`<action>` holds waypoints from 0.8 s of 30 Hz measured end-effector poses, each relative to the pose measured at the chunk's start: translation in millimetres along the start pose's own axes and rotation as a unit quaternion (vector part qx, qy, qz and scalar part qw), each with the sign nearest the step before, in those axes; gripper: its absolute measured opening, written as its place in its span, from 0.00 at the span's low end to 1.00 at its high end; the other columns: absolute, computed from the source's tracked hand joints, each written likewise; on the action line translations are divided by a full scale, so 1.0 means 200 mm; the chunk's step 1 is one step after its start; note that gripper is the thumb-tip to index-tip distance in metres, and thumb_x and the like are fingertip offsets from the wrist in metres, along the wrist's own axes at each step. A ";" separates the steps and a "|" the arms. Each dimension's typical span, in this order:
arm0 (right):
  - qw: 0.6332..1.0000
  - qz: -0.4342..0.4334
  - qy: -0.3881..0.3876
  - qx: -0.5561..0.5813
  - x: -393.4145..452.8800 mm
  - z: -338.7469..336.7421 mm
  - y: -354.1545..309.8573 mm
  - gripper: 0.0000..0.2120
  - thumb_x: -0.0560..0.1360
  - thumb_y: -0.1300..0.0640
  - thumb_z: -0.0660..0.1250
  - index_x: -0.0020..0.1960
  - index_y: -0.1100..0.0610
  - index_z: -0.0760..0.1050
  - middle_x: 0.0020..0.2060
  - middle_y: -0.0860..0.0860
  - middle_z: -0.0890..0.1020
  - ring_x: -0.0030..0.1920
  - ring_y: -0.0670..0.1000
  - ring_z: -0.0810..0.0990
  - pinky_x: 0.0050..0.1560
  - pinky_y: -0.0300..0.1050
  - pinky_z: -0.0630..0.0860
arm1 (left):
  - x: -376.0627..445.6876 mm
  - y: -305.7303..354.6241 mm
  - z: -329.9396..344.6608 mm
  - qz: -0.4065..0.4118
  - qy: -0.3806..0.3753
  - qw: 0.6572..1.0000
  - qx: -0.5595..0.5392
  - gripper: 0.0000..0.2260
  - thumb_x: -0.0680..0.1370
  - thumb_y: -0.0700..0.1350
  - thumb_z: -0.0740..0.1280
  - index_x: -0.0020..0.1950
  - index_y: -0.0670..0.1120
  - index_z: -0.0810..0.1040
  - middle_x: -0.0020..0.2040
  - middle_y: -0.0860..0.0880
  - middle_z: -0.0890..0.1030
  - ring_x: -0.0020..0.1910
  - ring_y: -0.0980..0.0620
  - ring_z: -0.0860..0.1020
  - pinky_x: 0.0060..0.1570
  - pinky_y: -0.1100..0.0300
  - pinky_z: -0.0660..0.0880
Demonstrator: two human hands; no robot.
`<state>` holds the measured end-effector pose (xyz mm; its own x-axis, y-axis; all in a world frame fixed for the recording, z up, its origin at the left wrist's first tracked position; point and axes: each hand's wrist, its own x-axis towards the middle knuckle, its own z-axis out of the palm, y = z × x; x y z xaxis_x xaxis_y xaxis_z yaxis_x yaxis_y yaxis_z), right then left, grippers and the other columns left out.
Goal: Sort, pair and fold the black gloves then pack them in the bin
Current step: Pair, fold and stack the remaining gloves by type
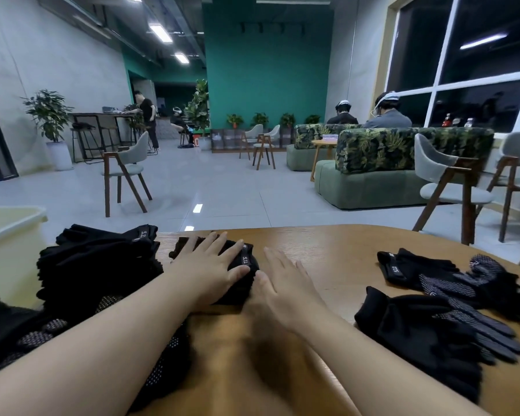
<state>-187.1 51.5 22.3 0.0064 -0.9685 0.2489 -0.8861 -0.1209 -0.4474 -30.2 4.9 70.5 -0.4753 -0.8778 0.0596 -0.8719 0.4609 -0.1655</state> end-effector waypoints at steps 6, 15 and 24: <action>0.989 0.107 0.088 -0.051 -0.28 -0.12 0.09 0.24 0.81 0.49 0.52 0.74 0.55 0.56 0.73 0.51 0.62 0.74 0.51 0.56 0.73 0.49 0.48 | -0.21 0.20 0.04 0.028 0.058 0.995 -0.076 0.26 0.81 0.60 0.42 0.78 0.54 0.45 0.78 0.52 0.49 0.77 0.53 0.45 0.74 0.52 0.39; 0.956 0.240 0.020 -0.169 -0.57 -0.14 0.19 0.18 0.81 0.47 0.49 0.66 0.47 0.69 0.73 0.54 0.59 0.70 0.56 0.57 0.66 0.54 0.56 | -0.40 0.49 0.24 0.037 0.047 0.965 -0.254 0.25 0.82 0.58 0.45 0.78 0.54 0.46 0.78 0.52 0.49 0.77 0.55 0.45 0.74 0.55 0.41; 0.973 0.183 0.100 -0.101 -0.60 -0.15 0.21 0.21 0.78 0.48 0.61 0.68 0.54 0.63 0.64 0.52 0.69 0.65 0.54 0.67 0.62 0.49 0.66 | -0.50 0.57 0.24 0.067 0.075 0.951 -0.293 0.25 0.81 0.52 0.55 0.77 0.57 0.51 0.78 0.56 0.51 0.74 0.53 0.58 0.70 0.59 0.57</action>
<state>-239.6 169.0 -1.5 -0.3981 -0.8749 0.2758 -0.8856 0.2882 -0.3641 -76.3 139.4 -1.8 -0.5604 -0.7976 0.2231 -0.6970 0.5997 0.3931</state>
